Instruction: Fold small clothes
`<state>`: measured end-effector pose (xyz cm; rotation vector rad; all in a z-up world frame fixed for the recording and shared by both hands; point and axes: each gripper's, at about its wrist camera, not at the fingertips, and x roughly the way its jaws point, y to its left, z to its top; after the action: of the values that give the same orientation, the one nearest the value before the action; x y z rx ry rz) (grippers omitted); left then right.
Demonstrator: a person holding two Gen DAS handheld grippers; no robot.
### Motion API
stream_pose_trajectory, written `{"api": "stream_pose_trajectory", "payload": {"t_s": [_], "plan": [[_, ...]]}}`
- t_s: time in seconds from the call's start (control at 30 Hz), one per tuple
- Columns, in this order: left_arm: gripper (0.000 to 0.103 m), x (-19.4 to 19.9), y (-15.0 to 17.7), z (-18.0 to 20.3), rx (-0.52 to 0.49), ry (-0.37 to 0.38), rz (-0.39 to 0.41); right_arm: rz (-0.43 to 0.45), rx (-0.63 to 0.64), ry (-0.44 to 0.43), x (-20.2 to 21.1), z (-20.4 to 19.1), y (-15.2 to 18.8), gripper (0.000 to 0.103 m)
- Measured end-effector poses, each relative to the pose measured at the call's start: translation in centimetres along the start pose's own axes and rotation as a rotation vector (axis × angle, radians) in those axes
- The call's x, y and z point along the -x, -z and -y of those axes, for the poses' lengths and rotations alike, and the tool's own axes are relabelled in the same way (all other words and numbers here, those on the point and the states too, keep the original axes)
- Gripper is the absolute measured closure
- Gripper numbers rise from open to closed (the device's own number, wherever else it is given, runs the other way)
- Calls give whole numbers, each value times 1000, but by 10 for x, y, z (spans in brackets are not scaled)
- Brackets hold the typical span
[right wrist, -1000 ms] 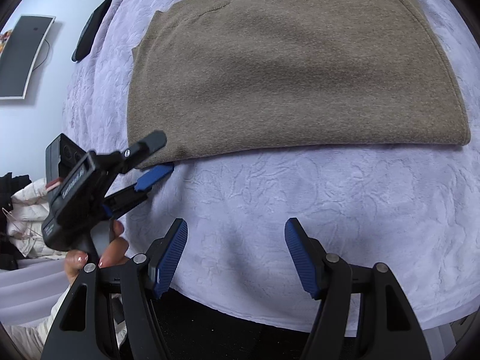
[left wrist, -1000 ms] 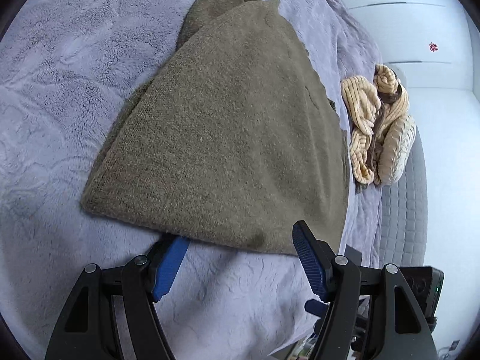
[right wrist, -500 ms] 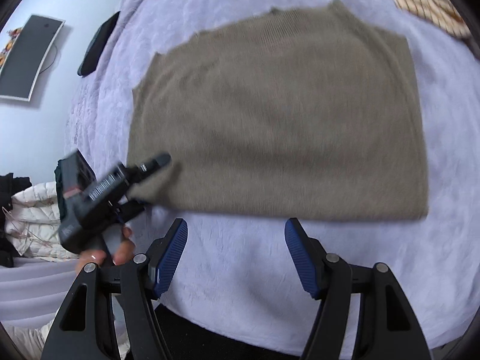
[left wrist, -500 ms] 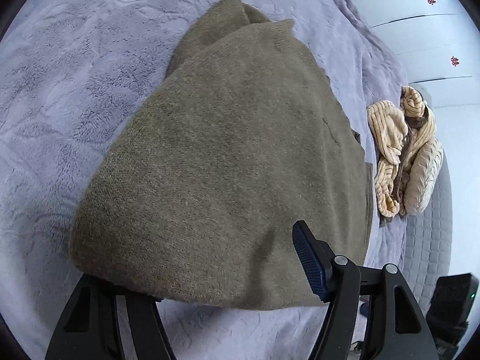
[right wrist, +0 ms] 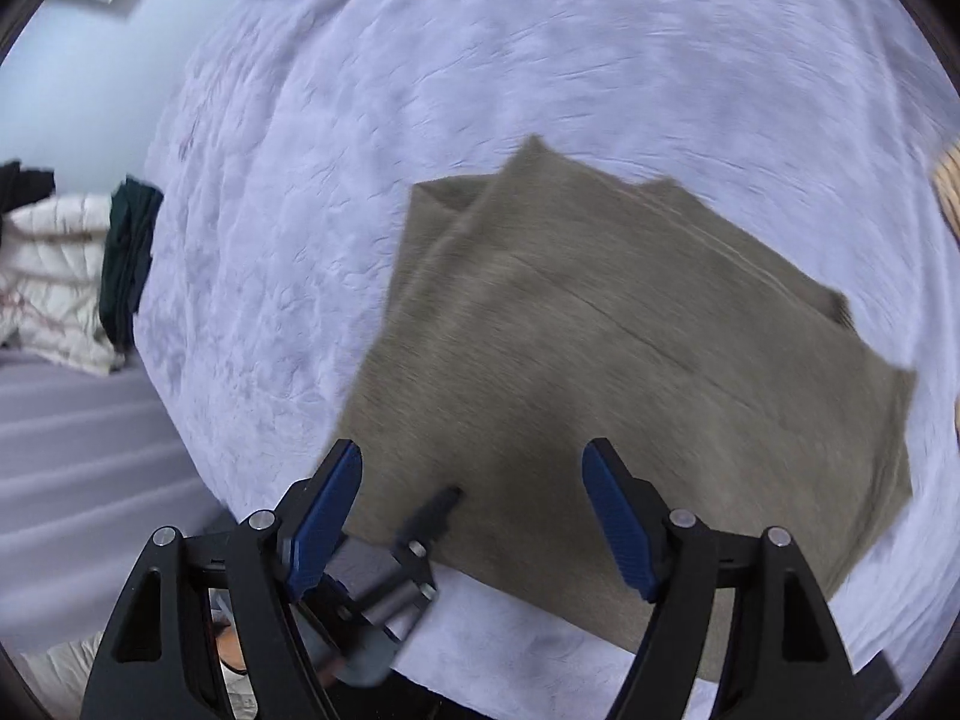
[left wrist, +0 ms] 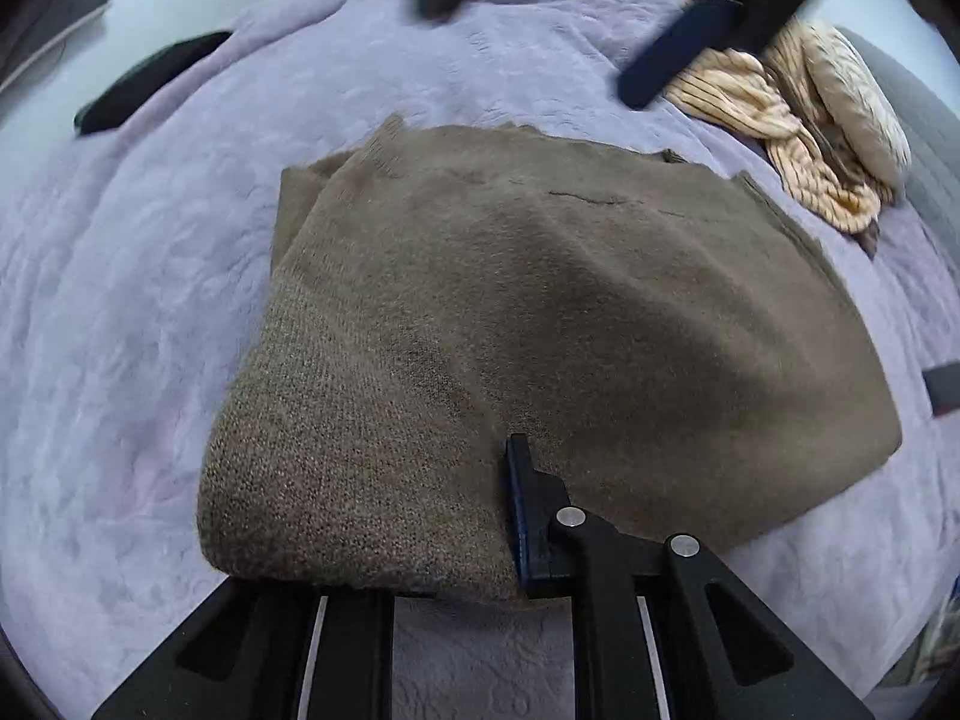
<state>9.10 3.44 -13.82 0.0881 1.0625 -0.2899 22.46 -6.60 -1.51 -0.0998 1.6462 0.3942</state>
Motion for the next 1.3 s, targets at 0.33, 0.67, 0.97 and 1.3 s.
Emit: {"api": "stream_pose_trajectory", "payload": {"t_s": [0.33,0.67,0.97,1.3], "plan": [[86,-1,11,22,-231,-74,71,-274,77,138,-99,-57,-73,22],[86,-6,15,19,-214,-55,66,-355,59,349,-155,-64,-95,22],[86,3,8,13,-149,24,71,-231,41,203,-107,-31,-75,90],[86,54,-25,62,-283,89,176,29,-75,-63,2,38,-37,90]]}}
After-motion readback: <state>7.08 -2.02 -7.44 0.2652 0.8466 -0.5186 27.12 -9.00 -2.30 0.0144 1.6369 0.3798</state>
